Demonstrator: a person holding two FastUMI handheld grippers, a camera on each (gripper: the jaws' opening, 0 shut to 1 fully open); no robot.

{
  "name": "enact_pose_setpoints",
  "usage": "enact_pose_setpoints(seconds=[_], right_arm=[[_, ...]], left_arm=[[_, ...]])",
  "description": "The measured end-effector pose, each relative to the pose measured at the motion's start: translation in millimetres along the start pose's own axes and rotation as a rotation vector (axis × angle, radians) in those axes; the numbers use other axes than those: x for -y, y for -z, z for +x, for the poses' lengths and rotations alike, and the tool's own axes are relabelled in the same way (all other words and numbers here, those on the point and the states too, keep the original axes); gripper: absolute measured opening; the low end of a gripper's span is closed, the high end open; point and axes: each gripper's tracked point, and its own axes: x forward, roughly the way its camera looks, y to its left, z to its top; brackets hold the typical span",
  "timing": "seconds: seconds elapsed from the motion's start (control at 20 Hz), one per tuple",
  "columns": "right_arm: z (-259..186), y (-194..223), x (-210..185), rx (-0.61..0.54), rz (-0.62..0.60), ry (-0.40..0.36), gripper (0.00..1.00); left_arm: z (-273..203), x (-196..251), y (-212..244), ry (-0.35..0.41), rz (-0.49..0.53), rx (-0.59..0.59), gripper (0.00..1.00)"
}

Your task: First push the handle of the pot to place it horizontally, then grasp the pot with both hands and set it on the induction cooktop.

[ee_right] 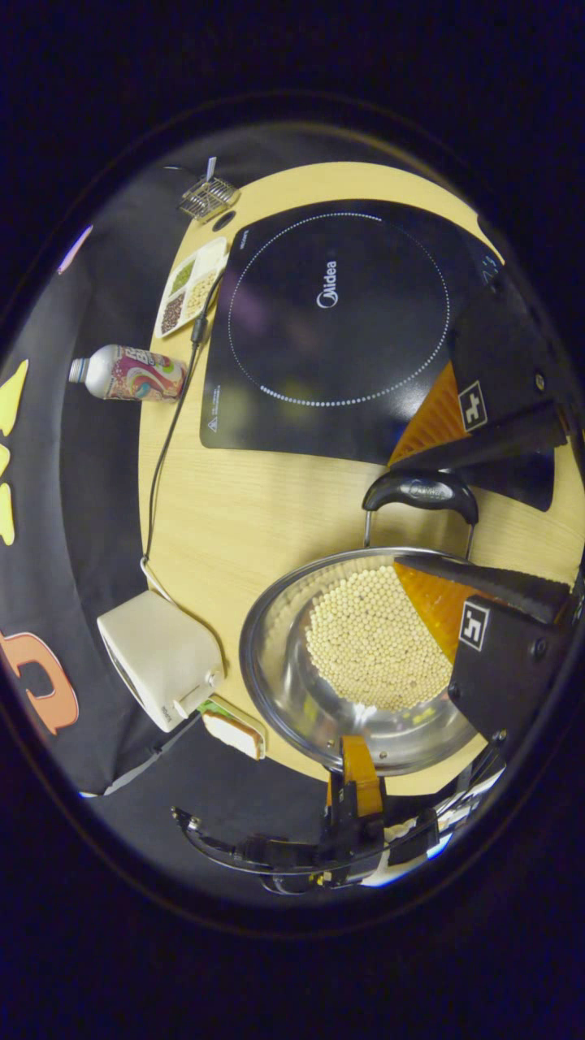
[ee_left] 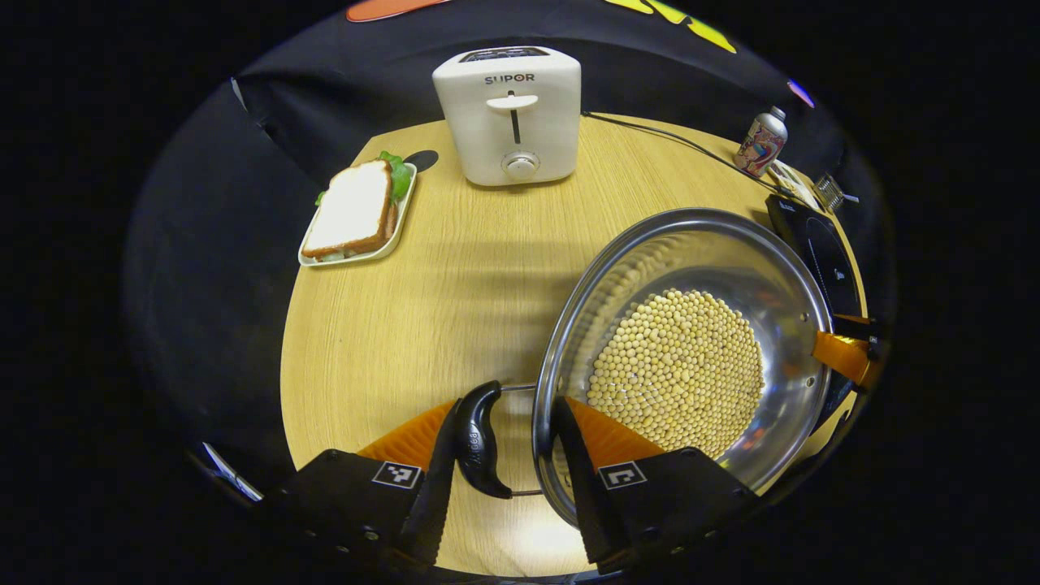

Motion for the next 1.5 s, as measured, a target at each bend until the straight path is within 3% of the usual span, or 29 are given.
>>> enact_pose_setpoints(seconds=[0.2, 0.25, 0.3, 0.9, 1.4, 1.5], right_arm=[[0, -2, 2, 0.017, -0.008, -0.001, 0.56], [-1, -1, 2, 0.015, 0.003, 0.004, 0.55], [-2, 0, 3, 0.017, 0.005, 0.005, 0.55], [-69, 11, 12, 0.094, 0.018, -0.001, 0.54], [-144, 64, 74, 0.179, 0.091, 0.065, 0.57], [-161, 78, 93, 0.189, 0.110, 0.094, 0.53]], left_arm=[[-5, 1, -3, -0.014, -0.012, 0.014, 0.59], [-9, 1, -2, -0.013, -0.015, 0.017, 0.70], [-11, 2, -4, -0.008, -0.010, 0.030, 0.59], [-71, 16, 3, -0.030, 0.030, 0.115, 0.59], [-115, 96, 20, 0.026, 0.116, 0.177, 0.59], [-119, 121, 24, 0.052, 0.137, 0.182, 0.59]])
